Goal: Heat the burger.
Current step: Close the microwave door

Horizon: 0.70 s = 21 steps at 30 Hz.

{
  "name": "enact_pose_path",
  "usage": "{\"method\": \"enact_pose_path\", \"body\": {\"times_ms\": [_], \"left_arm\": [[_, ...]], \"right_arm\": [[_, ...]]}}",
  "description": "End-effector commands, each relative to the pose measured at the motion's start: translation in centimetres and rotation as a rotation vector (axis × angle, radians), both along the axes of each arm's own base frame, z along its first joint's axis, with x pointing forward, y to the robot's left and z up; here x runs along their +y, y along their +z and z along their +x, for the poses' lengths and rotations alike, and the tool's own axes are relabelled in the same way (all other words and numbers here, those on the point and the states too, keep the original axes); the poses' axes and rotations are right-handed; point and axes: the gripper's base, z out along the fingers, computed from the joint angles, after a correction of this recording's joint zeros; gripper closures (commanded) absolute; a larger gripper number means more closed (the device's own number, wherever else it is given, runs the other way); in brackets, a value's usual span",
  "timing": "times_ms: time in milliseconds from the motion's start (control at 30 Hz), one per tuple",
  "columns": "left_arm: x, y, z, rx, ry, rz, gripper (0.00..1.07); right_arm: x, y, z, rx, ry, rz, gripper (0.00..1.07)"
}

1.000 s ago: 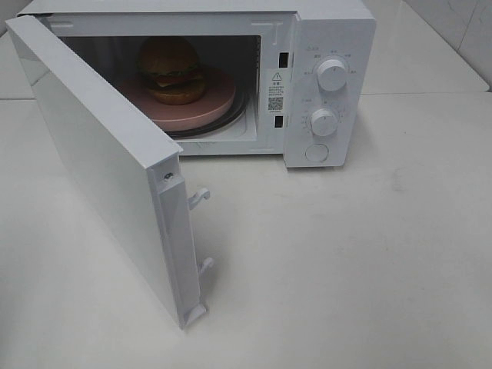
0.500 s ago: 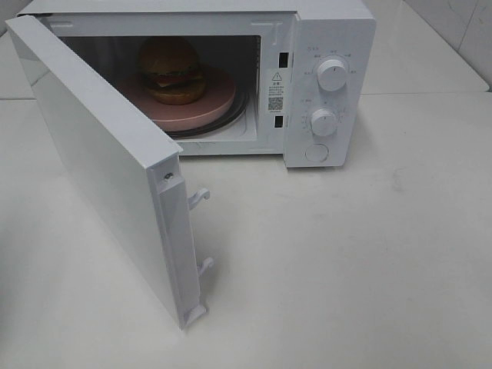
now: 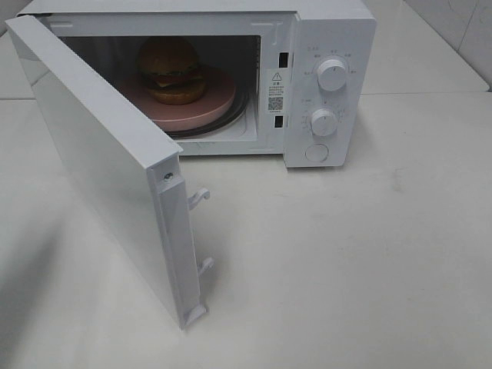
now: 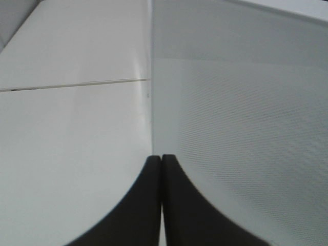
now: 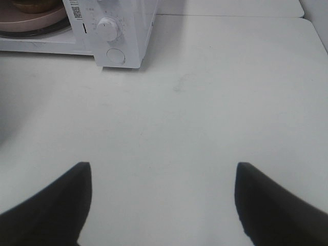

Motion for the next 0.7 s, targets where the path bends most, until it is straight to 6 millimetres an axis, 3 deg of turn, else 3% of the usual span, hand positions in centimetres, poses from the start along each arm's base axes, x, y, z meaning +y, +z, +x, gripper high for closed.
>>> {"method": "enact_pose_path", "body": {"times_ms": [33, 267, 700], "left_arm": [[-1.7, -0.8, 0.9, -0.046, -0.093, 0.000, 1.07], [-4.5, -1.7, 1.5, -0.085, -0.219, -0.012, 1.07], [-11.5, -2.2, 4.0, -0.071, -0.426, -0.032, 1.07]], "right_arm": [[0.0, 0.0, -0.3, -0.037, -0.007, 0.007, 0.32], [0.0, 0.0, -0.3, -0.037, -0.007, 0.007, 0.32], [0.0, 0.0, -0.3, -0.037, -0.007, 0.007, 0.32]]}}
